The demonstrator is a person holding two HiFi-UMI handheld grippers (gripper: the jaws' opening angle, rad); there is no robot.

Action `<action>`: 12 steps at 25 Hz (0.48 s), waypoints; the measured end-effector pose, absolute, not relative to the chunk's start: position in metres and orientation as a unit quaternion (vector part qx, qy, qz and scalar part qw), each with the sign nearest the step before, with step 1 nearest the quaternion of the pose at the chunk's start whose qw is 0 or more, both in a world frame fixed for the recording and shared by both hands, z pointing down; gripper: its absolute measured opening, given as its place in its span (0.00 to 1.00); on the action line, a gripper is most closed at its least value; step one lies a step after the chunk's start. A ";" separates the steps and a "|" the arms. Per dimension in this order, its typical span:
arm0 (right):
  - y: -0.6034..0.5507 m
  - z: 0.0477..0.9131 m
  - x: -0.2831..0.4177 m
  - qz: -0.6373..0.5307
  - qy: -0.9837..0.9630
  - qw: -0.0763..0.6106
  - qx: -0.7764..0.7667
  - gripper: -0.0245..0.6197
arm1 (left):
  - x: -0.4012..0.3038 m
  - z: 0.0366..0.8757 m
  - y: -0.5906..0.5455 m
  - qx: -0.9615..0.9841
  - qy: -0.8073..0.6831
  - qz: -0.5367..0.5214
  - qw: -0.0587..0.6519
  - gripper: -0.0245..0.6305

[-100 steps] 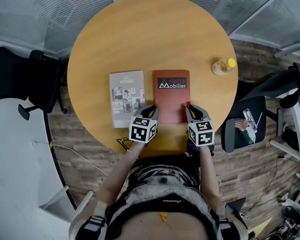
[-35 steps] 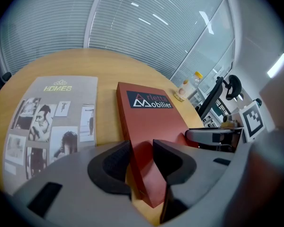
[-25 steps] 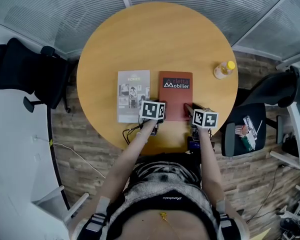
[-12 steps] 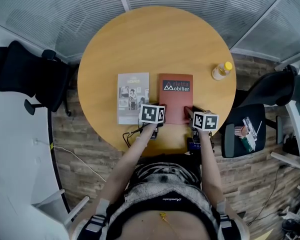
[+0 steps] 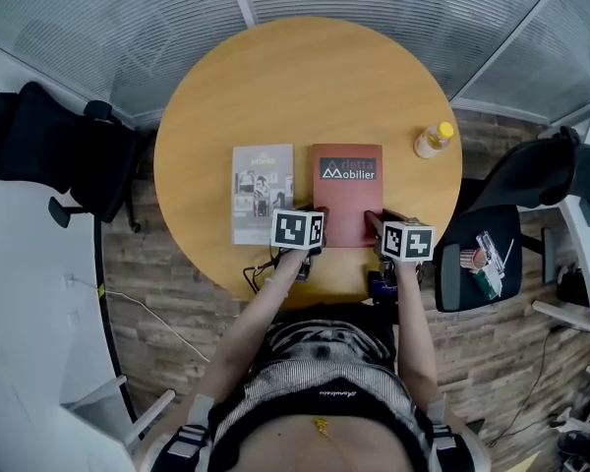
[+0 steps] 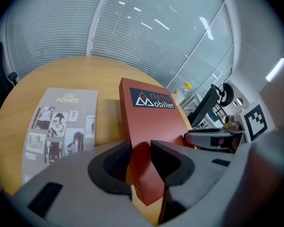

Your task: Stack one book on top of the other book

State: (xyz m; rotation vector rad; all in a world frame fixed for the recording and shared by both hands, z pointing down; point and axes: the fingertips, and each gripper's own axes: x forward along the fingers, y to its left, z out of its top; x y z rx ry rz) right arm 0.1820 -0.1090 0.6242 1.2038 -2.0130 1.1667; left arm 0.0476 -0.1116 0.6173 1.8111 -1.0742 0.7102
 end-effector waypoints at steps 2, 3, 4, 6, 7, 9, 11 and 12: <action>-0.109 0.615 0.183 0.424 -0.745 0.255 0.447 0.27 | 0.049 0.608 -0.111 0.734 -0.435 0.281 0.440 0.24; -0.109 0.609 0.183 0.421 -0.747 0.254 0.448 0.27 | 0.049 0.604 -0.111 0.736 -0.436 0.278 0.437 0.23; -0.109 0.604 0.183 0.419 -0.748 0.253 0.449 0.27 | 0.049 0.599 -0.110 0.738 -0.436 0.275 0.435 0.23; -0.107 0.595 0.184 0.416 -0.748 0.254 0.451 0.27 | 0.050 0.590 -0.109 0.741 -0.438 0.268 0.433 0.23; -0.107 0.591 0.184 0.413 -0.749 0.255 0.452 0.27 | 0.050 0.585 -0.108 0.742 -0.439 0.264 0.432 0.23; -0.107 0.580 0.186 0.405 -0.752 0.256 0.453 0.27 | 0.051 0.577 -0.106 0.745 -0.439 0.256 0.431 0.24; -0.105 0.572 0.187 0.401 -0.753 0.256 0.454 0.27 | 0.052 0.568 -0.105 0.749 -0.439 0.249 0.430 0.23; -0.104 0.568 0.187 0.400 -0.754 0.255 0.454 0.27 | 0.052 0.564 -0.104 0.751 -0.439 0.245 0.429 0.23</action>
